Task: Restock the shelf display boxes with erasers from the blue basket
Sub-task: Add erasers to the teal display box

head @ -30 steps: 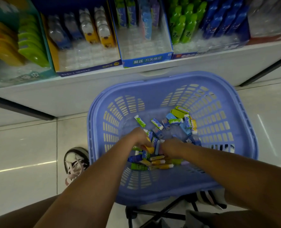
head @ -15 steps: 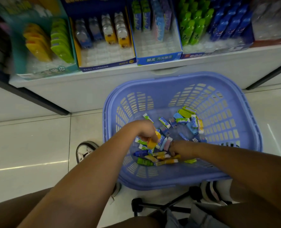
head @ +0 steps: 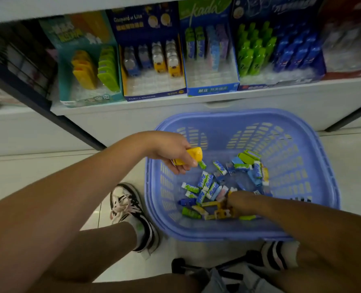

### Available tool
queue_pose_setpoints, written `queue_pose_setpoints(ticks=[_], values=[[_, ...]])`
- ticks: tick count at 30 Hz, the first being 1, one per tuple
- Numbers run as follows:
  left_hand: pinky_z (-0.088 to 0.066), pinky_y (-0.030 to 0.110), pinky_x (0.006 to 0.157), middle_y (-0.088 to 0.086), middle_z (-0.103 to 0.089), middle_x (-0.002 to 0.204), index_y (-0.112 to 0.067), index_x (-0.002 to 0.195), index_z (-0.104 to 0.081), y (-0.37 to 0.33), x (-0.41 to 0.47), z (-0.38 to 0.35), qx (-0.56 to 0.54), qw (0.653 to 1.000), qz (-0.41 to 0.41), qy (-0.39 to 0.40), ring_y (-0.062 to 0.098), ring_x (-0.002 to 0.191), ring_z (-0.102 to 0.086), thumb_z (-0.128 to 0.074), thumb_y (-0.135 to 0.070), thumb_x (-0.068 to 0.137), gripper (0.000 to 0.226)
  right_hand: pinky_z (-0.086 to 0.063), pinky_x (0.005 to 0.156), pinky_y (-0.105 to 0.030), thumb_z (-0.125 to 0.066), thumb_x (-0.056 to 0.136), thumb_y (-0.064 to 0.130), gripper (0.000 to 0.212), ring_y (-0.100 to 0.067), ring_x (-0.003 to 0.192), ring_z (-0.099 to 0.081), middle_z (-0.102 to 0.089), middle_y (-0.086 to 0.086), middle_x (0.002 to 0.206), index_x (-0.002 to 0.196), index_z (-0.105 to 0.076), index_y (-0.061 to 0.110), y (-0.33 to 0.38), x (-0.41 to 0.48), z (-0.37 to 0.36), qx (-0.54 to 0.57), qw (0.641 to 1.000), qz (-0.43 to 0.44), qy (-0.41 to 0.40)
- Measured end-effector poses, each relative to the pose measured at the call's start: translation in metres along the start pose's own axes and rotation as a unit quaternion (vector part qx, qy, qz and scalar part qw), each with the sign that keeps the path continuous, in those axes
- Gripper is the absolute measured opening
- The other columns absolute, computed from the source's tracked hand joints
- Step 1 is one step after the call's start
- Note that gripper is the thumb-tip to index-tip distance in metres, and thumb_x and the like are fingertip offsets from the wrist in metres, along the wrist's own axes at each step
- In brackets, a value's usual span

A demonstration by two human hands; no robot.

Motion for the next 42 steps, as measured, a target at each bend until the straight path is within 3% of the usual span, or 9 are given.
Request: queue_pose_setpoints(ticks=[4, 9, 13, 18, 20, 24, 30, 36, 42], values=[[-0.057, 0.023, 0.072, 0.004, -0.065, 0.086, -0.006, 0.104, -0.059, 0.004, -0.033, 0.004, -0.001, 1.000, 0.009, -0.008, 0.012, 0.077, -0.066, -0.060, -0.016, 0.092, 0.017, -0.045, 0.077, -0.033, -0.057, 0.083, 0.013, 0.004, -0.032, 0.098, -0.059, -0.063, -0.015, 0.106, 0.080, -0.057, 0.014, 0.007, -0.002, 0.008, 0.000, 1.000, 0.022, -0.006], [-0.058, 0.021, 0.071, 0.004, -0.066, 0.089, -0.004, 0.110, -0.060, -0.004, -0.052, -0.005, -0.023, 1.000, 0.005, -0.017, 0.013, 0.077, -0.067, -0.060, -0.017, 0.092, 0.022, -0.038, 0.070, -0.029, -0.058, 0.083, 0.013, 0.022, -0.027, 0.093, -0.057, -0.061, -0.013, 0.108, 0.074, -0.041, 0.024, 0.009, -0.005, 0.013, 0.018, 0.999, 0.040, -0.021], [-0.058, 0.022, 0.071, 0.003, -0.066, 0.086, -0.005, 0.107, -0.060, -0.018, -0.059, -0.011, -0.035, 0.999, -0.007, -0.025, 0.013, 0.076, -0.066, -0.059, -0.017, 0.092, 0.019, -0.034, 0.067, -0.025, -0.057, 0.086, 0.023, 0.007, -0.028, 0.085, -0.058, -0.062, -0.012, 0.095, 0.081, -0.052, 0.021, 0.007, -0.003, 0.009, 0.037, 0.999, 0.022, -0.017], [-0.055, 0.019, 0.060, -0.004, -0.063, 0.067, -0.013, 0.081, -0.062, -0.029, -0.076, 0.008, -0.089, 0.991, -0.021, -0.103, 0.007, 0.059, -0.062, -0.068, -0.022, 0.086, 0.011, -0.032, 0.062, -0.028, -0.053, 0.089, 0.012, 0.029, -0.014, 0.054, -0.032, -0.039, -0.006, 0.066, 0.062, -0.042, 0.015, 0.003, -0.012, 0.070, 0.139, 0.990, -0.002, -0.014], [-0.053, 0.018, 0.056, -0.004, -0.063, 0.062, -0.013, 0.078, -0.062, -0.027, -0.086, 0.021, -0.123, 0.981, -0.020, -0.148, 0.007, 0.056, -0.062, -0.069, -0.025, 0.084, 0.016, -0.039, 0.063, -0.028, -0.050, 0.094, 0.011, 0.020, -0.014, 0.064, -0.044, -0.047, -0.005, 0.075, 0.075, -0.045, 0.013, 0.017, -0.024, 0.111, 0.300, 0.953, 0.034, -0.013], [-0.053, 0.019, 0.054, 0.005, -0.073, 0.078, -0.009, 0.093, -0.064, -0.014, -0.107, 0.045, -0.219, 0.950, -0.025, -0.223, 0.011, 0.061, -0.066, -0.068, -0.024, 0.085, 0.017, -0.054, 0.064, -0.024, -0.052, 0.095, 0.016, 0.006, -0.014, 0.067, -0.063, -0.062, -0.007, 0.081, 0.089, -0.051, 0.014, 0.056, -0.071, 0.212, 0.630, 0.754, 0.175, -0.065], [-0.059, 0.025, 0.061, 0.021, -0.070, 0.105, -0.005, 0.106, -0.062, 0.015, -0.125, 0.065, -0.418, 0.867, -0.049, -0.268, 0.024, 0.078, -0.072, -0.062, -0.025, 0.090, 0.026, -0.042, 0.054, -0.018, -0.059, 0.092, 0.021, 0.019, -0.010, 0.058, -0.044, -0.054, 0.003, 0.073, 0.101, -0.064, 0.037, 0.099, -0.132, 0.315, 0.508, 0.769, 0.288, -0.261], [-0.058, 0.020, 0.061, 0.010, -0.072, 0.086, -0.004, 0.101, -0.066, 0.025, -0.141, 0.080, -0.528, 0.808, -0.122, -0.230, 0.016, 0.071, -0.072, -0.061, -0.015, 0.088, 0.018, -0.051, 0.086, -0.021, -0.064, 0.087, 0.007, 0.041, -0.007, 0.092, -0.061, -0.058, 0.005, 0.098, 0.109, -0.060, 0.041, 0.137, -0.139, 0.355, 0.419, 0.798, 0.297, -0.315], [-0.057, 0.019, 0.062, 0.014, -0.069, 0.085, 0.001, 0.097, -0.061, 0.053, -0.176, 0.126, -0.432, 0.787, -0.195, -0.394, 0.017, 0.070, -0.071, -0.066, -0.007, 0.084, 0.016, -0.054, 0.073, -0.018, -0.057, 0.090, 0.005, 0.035, -0.011, 0.078, -0.066, -0.065, -0.011, 0.102, 0.125, -0.055, 0.006, 0.151, -0.112, 0.385, 0.623, 0.665, 0.280, -0.302]])
Point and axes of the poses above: each hand's wrist, its own x-axis towards the middle knuckle, its own z-axis out of the back of the hand, y = z × x, the point moved 10 cm from there along x, towards the middle knuckle
